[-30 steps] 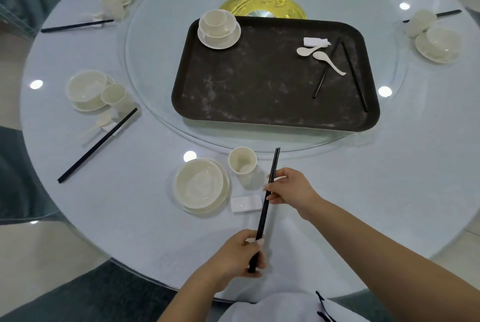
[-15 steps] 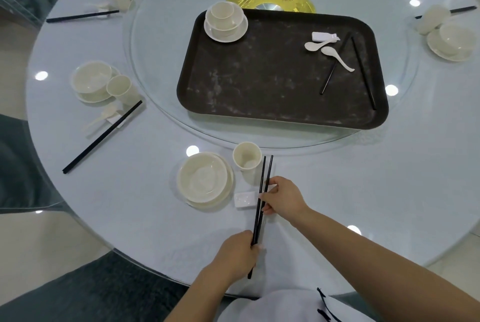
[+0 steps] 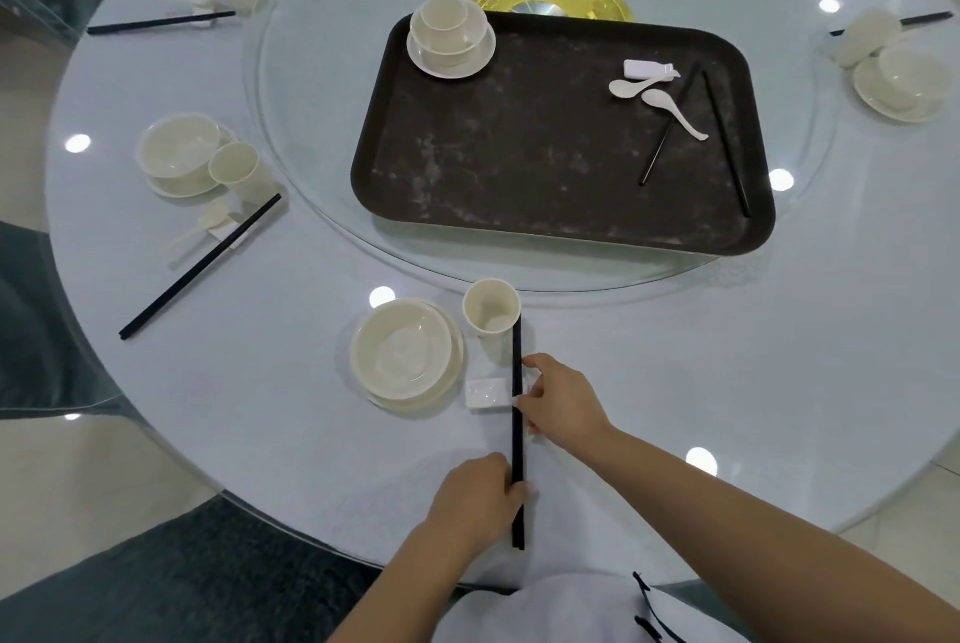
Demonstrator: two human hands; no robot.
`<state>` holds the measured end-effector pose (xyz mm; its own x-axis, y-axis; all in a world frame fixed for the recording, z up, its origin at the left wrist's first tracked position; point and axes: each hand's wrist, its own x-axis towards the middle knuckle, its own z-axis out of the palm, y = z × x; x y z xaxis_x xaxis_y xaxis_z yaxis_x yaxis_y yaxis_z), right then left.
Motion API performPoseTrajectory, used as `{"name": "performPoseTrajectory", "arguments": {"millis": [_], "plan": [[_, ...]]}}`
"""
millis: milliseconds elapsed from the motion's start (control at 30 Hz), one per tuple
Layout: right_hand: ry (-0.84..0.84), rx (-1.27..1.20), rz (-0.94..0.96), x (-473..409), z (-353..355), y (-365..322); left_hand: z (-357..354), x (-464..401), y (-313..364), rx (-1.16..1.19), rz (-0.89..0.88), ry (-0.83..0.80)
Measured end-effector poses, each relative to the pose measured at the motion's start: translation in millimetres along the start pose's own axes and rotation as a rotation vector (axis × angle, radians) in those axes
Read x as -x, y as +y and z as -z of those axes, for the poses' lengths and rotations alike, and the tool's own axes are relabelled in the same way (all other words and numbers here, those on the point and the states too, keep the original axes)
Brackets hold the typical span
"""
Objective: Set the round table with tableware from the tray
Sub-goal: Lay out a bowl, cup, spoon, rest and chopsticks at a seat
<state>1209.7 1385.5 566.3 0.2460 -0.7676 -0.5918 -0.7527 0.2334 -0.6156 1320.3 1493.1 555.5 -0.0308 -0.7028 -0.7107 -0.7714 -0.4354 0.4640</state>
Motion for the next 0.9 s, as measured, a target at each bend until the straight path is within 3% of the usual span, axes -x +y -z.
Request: {"name": "performPoseTrajectory", "arguments": {"millis": [133, 300, 433, 900], "plan": [[0.01, 0.062, 0.022, 1, -4, 1, 2, -1, 2, 0.052, 0.03, 0.063], [0.025, 0.109, 0.05, 0, -6, 2, 14, -9, 1, 0.307, 0.096, 0.193], [0.032, 0.115, 0.052, 0, -5, 2, 25, -19, 4, 0.514, 0.146, 0.167], [0.065, 0.089, 0.036, -5, 7, 12, 25, -37, 26, 0.673, 0.179, 0.093]]}}
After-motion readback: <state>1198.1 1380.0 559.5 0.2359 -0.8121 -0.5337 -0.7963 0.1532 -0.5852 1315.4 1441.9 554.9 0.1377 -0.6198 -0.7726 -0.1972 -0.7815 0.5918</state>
